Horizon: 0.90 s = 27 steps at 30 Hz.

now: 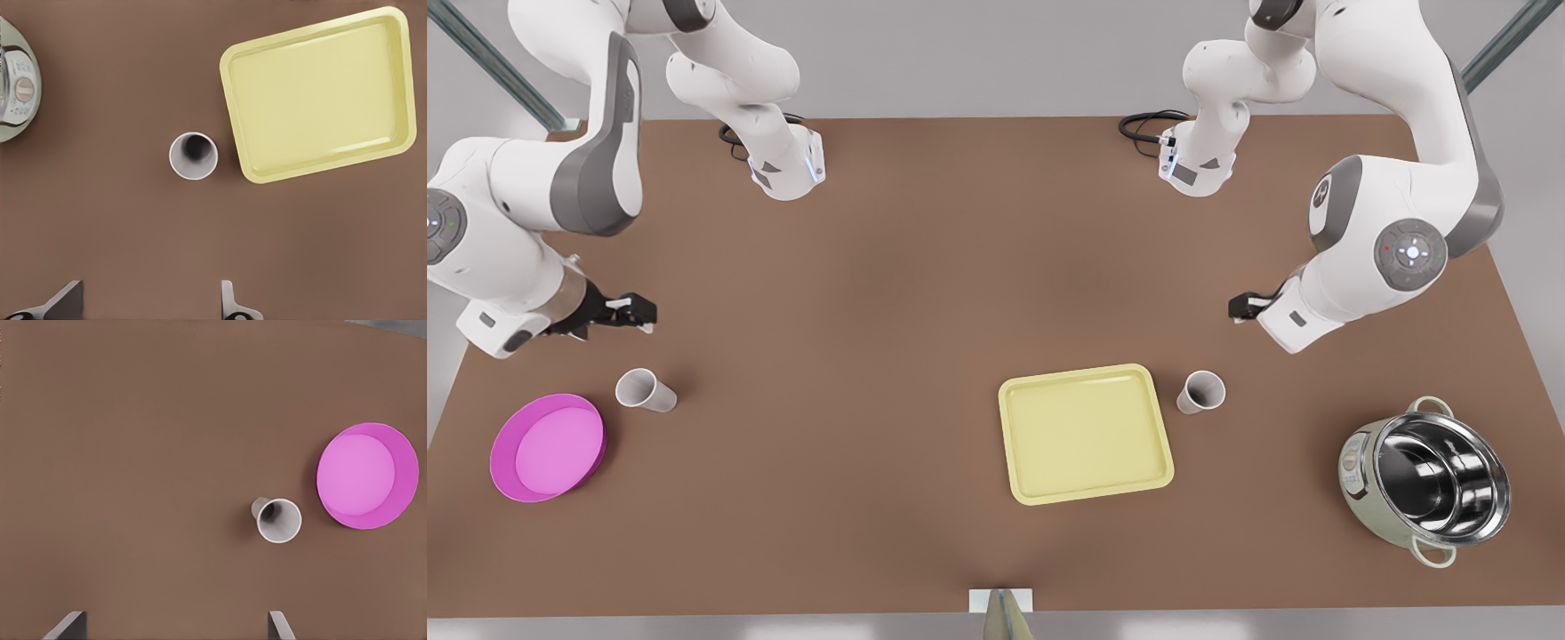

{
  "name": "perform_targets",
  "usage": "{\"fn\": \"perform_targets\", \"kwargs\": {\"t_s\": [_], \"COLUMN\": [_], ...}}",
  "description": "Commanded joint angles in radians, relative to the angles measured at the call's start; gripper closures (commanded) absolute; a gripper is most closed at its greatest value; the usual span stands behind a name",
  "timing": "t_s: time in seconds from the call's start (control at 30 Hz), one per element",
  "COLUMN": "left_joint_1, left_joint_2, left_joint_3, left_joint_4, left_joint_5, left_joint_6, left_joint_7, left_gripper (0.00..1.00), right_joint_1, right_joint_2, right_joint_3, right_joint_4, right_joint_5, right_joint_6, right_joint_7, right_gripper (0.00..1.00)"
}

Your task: Use both arms to respectively pick up the white IKEA cups from the middle-left and middle-right positions, then place the white IKEA cups onto the middle-middle tray, ensuring that the cups remain upright and do not tip over

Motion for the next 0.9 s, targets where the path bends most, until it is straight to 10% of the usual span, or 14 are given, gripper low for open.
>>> {"fn": "perform_targets", "kwargs": {"t_s": [0.0,0.23,0.77,0.87], "left_joint_1": [0.0,0.048,0.075,0.075], "left_joint_2": [0.0,0.304,0.275,0.281], "left_joint_3": [0.0,0.009,0.012,0.011], "left_joint_4": [0.0,0.047,-0.362,-0.369], "left_joint_5": [0.0,-0.005,-0.008,-0.02], "left_joint_6": [0.041,0.377,0.724,0.729], "left_joint_7": [-0.052,-0.057,-0.052,-0.057], "left_gripper": [0.0,0.0,0.0,0.39], "right_joint_1": [0.0,-0.169,-0.361,-0.361], "right_joint_2": [-0.002,0.231,0.417,0.418], "right_joint_3": [0.0,-0.004,-0.004,-0.004], "right_joint_4": [-0.001,0.073,-0.061,-0.104], "right_joint_5": [-0.002,-0.015,0.147,0.117], "right_joint_6": [0.039,0.192,0.406,0.45], "right_joint_7": [-0.078,-0.155,-0.313,-0.319], "right_gripper": [0.0,0.0,0.0,0.0]}}
